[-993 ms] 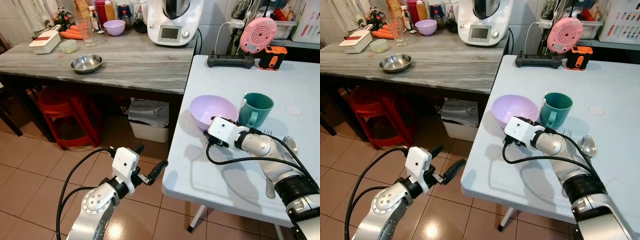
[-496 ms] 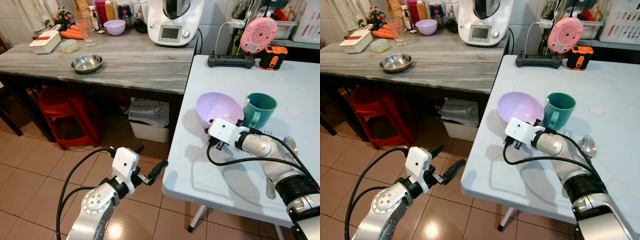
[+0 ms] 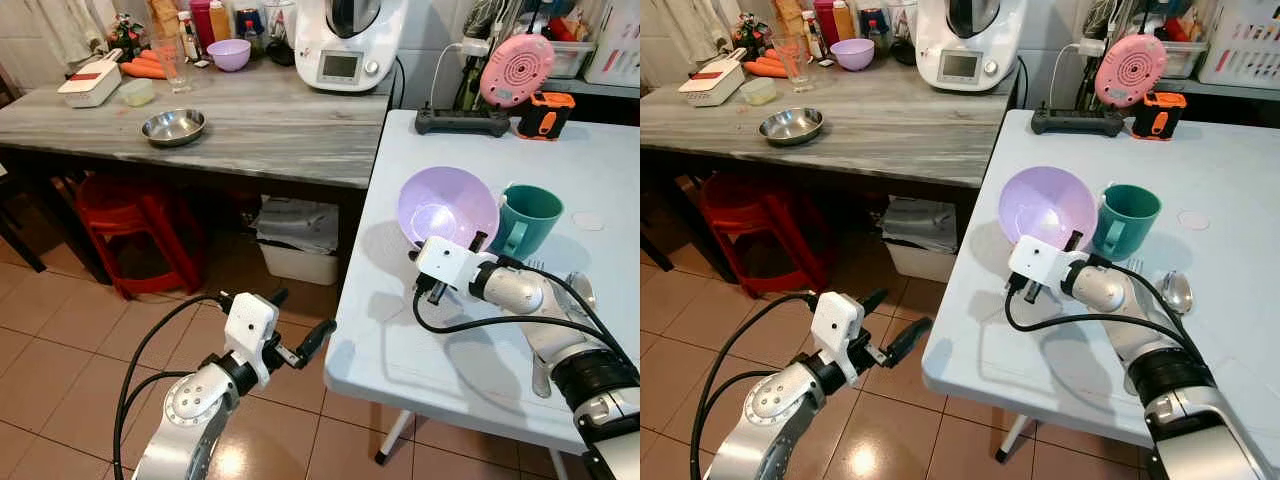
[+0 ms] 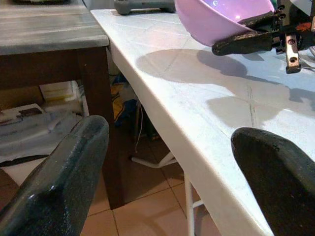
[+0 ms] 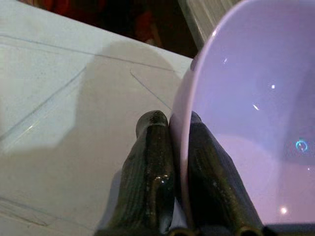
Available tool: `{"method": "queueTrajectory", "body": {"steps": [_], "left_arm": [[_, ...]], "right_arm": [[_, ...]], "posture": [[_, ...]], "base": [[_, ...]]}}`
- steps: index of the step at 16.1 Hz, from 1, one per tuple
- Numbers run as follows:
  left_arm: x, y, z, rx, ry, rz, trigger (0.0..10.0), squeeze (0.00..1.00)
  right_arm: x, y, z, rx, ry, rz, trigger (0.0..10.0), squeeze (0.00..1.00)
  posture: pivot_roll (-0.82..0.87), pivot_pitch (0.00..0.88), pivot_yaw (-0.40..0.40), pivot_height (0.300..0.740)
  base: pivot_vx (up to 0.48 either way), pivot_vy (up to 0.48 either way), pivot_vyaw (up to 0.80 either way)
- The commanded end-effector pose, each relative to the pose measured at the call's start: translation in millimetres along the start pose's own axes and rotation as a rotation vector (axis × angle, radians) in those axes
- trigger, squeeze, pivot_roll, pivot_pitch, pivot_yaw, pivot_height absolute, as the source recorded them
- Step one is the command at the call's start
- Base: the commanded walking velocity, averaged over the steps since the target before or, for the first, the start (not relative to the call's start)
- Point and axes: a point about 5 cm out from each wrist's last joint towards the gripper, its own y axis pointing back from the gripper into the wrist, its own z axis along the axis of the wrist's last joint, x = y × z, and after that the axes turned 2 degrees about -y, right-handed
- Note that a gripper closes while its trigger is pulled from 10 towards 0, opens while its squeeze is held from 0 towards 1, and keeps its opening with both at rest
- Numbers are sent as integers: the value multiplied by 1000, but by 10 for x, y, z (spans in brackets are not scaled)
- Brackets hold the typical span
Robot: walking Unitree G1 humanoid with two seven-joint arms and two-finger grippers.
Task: Setting the table
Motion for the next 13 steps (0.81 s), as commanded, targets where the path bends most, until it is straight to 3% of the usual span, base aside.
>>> {"method": "queueTrajectory", "body": {"steps": [1, 4, 7, 8, 10, 11, 12, 13], "left_arm": [[36, 8, 24, -12, -11, 4, 10000, 0], [70, 13, 34, -21, -12, 42, 10000, 0], [204, 12, 29, -21, -25, 139, 10000, 0], [297, 2, 22, -6, -23, 218, 10000, 0], [385, -10, -14, 26, -19, 303, 10000, 0], [420, -19, -16, 27, -24, 336, 10000, 0], [471, -29, -9, 25, -19, 380, 10000, 0], [506, -34, -7, 27, -12, 405, 10000, 0]], "right_arm": [[-67, 10, 82, -44, 12, -29, 0, 0], [-95, 33, 153, -91, -9, -87, 0, 0], [-117, 83, 318, -199, -95, -211, 0, 0], [-79, 123, 435, -262, -195, -293, 0, 0], [-8, 181, 493, -284, -338, -383, 0, 0], [33, 242, 507, -293, -419, -449, 3412, 0], [91, 324, 469, -285, -532, -547, 10000, 0], [116, 374, 434, -277, -590, -600, 10000, 0]], "posture": [[-101, 60, 58, 740], [-99, 52, 54, 740], [-100, 51, 54, 740], [-103, 51, 54, 740], [-107, 50, 56, 740], [-112, 47, 61, 740], [-114, 46, 63, 740], [-114, 43, 64, 740]], "base": [[0, 0, 0], [0, 0, 0], [0, 0, 0], [0, 0, 0], [0, 0, 0], [0, 0, 0], [0, 0, 0], [0, 0, 0]]}}
